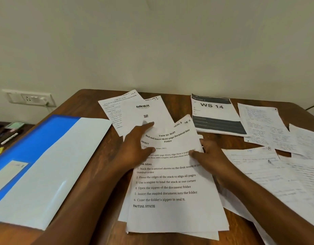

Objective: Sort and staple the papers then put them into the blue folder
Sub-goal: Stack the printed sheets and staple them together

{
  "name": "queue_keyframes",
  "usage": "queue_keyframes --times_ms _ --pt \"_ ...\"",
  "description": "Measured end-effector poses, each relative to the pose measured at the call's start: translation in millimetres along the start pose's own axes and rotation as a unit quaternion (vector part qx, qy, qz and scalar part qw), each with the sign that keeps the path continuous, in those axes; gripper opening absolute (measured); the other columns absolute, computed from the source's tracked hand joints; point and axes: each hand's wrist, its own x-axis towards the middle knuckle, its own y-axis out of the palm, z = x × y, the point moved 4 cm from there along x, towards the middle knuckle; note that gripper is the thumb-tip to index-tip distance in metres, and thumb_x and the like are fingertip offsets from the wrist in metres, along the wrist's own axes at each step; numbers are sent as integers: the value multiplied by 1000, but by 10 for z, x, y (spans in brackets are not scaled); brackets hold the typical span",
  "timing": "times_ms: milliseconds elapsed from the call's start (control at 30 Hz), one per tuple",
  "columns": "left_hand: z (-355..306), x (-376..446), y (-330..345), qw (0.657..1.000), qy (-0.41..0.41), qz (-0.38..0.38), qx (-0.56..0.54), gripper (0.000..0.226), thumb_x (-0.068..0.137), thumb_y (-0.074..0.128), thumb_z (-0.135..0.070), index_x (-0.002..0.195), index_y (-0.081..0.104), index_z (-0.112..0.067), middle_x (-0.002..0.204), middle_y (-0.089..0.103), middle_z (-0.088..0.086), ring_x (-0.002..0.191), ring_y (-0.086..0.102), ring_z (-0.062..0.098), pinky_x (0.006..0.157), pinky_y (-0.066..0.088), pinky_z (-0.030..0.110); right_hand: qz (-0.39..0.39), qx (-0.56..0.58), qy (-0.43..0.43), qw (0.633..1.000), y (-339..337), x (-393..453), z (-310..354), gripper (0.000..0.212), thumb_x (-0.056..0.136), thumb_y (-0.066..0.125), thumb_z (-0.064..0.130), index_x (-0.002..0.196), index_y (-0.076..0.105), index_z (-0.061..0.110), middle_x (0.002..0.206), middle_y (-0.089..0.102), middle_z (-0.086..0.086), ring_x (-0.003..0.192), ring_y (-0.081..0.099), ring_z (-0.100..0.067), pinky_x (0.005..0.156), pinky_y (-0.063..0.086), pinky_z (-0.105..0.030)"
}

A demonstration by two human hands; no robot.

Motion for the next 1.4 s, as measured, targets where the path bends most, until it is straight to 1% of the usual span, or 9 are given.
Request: queue_keyframes --times_ms 100,200,433,567,667,867,1100,1233,1400 --pt "-14 -2 41 998 32 -9 59 62 92 79 -14 146 56 -32 139 54 -10 128 57 14 95 52 20 42 -38 15 998 -53 8 46 18 94 75 16 111 73 22 106 77 7 92 76 -15 81 63 -37" --pt "-17 6 74 989 69 -2 134 62 93 74 -13 150 54 -26 151 49 -7 137 50 19 104 52 40 -4 -66 10 998 -141 63 82 16 90 81 20 103 73 19 94 79 -1 85 77 -19 76 66 -46" --pt "10 -15 112 974 106 2 198 66 96 69 -18 157 46 -30 174 14 -1 159 17 26 123 34 52 -52 -84 -24 995 -153 75 70 14 91 77 6 92 74 19 80 74 -15 79 75 -34 71 64 -54" --pt "-36 7 103 943 161 -21 289 69 98 67 -36 161 37 -30 177 3 1 163 -6 23 130 9 58 -26 -91 -35 995 -30 48 42 14 91 77 9 91 72 22 72 69 -6 72 72 -28 75 62 -49" --pt "-25 -6 132 945 179 -8 273 73 103 61 -35 166 24 -31 175 10 -4 163 -1 18 131 1 54 -12 -91 -48 995 79 40 35 14 88 80 7 87 73 19 62 64 4 61 62 -13 74 60 -42" --pt "9 -12 301 956 203 44 207 75 106 55 -23 167 13 -29 164 39 -5 149 37 16 130 15 46 -3 -103 -65 993 116 2 61 14 85 83 7 87 75 19 66 66 7 57 58 0 65 57 -31" --pt "-148 -16 353 933 261 -20 246 64 92 68 -2 152 50 -13 117 66 5 102 59 29 97 46 41 -11 -119 -80 990 50 -31 69 22 78 89 7 93 78 21 81 77 4 71 72 -10 72 63 -34" --pt "-158 -2 382 931 257 -30 258 58 91 69 3 145 59 -13 119 70 6 103 63 30 89 52 41 -51 -118 -68 989 -73 -13 90 24 78 91 16 99 78 21 75 76 4 64 69 -5 74 63 -33" --pt "-138 -5 402 946 232 -22 224 61 93 64 4 150 54 -15 127 68 6 113 63 30 92 55 42 -112 -149 -21 982 -359 108 86 51 78 91 34 122 70 20 106 74 4 83 65 -7 67 48 -20"
